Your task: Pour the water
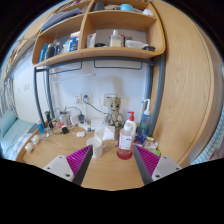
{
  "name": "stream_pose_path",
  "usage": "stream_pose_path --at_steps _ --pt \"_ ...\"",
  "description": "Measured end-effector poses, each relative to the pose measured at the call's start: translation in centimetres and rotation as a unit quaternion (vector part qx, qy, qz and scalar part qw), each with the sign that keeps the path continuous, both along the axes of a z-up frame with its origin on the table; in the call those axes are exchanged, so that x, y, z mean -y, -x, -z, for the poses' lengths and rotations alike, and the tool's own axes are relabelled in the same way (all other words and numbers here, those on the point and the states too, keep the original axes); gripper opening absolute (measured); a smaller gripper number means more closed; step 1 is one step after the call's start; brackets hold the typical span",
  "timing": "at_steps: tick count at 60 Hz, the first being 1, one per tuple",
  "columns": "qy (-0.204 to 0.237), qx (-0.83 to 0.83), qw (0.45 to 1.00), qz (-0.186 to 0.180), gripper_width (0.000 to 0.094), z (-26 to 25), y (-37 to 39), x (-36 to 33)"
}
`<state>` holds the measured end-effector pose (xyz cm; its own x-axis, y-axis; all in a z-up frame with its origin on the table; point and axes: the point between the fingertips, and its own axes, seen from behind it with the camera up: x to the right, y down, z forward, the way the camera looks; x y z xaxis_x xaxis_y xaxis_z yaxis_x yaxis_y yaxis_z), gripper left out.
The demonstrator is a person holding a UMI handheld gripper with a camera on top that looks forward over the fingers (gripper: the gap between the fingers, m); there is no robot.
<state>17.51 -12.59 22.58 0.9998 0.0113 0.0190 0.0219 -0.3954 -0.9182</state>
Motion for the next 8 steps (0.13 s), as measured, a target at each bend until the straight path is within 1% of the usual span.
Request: stream_pose_path --at_steps 8 --pt "0.007 0.006 1.000 -0.009 0.0857 0.12 0.68 0.74"
